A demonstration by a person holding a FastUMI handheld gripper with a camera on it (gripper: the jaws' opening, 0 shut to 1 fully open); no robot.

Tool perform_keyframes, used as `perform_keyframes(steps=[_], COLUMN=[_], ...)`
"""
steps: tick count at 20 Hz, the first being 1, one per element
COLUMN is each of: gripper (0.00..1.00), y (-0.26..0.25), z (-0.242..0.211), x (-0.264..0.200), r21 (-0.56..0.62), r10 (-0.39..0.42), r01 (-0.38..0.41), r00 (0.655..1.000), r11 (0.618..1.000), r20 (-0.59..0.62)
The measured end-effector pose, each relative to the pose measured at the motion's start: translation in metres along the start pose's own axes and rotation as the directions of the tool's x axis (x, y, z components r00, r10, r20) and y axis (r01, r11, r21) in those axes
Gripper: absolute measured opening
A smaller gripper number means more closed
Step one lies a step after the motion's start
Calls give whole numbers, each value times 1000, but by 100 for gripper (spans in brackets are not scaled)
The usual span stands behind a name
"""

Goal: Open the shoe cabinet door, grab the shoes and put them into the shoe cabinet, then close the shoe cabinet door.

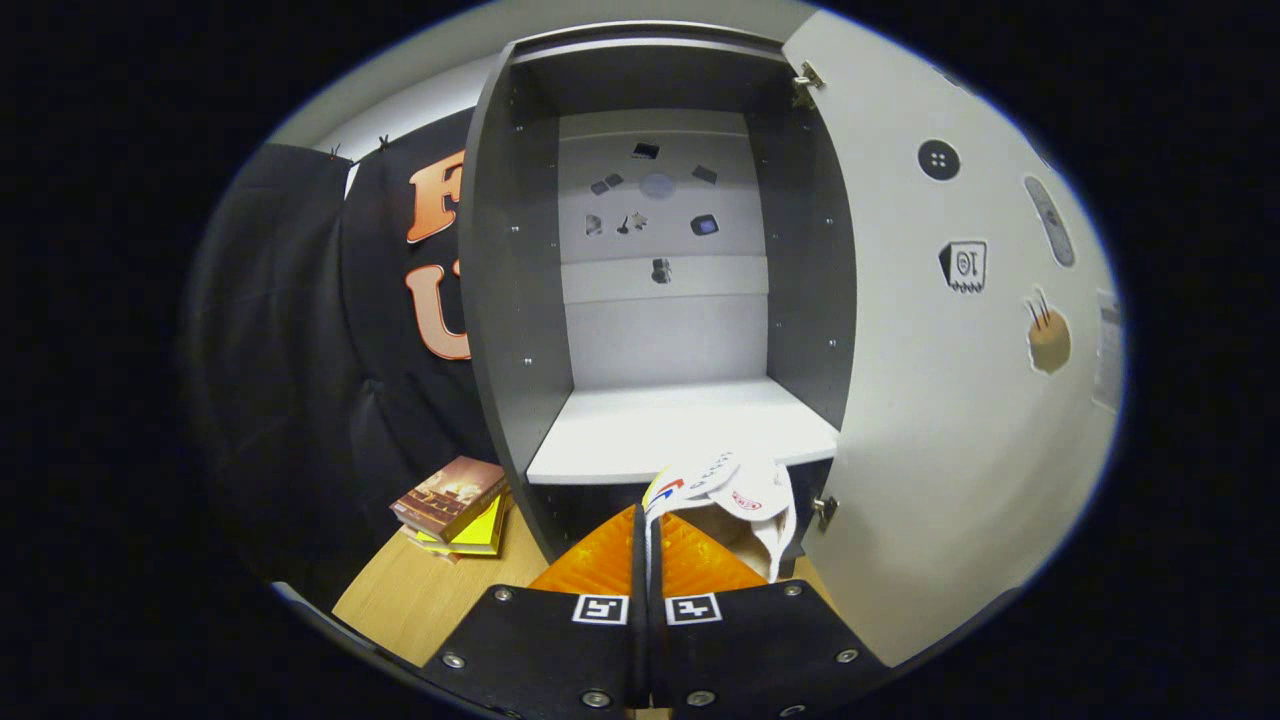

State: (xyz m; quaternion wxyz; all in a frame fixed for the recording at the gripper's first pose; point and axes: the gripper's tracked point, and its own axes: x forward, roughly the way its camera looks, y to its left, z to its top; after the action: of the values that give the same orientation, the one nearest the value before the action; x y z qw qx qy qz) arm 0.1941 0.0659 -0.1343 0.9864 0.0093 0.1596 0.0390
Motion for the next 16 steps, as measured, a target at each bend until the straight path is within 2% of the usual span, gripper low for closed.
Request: perform_keyframes(steps=[9,16], gripper=[0,0], y=[-6,-8], z=[59,65], x=[92,173], r21=[-40,-81], r10=[10,20], r01=[-8,-17], r00=[998,999], r11=[999,997], r20=[58,29])
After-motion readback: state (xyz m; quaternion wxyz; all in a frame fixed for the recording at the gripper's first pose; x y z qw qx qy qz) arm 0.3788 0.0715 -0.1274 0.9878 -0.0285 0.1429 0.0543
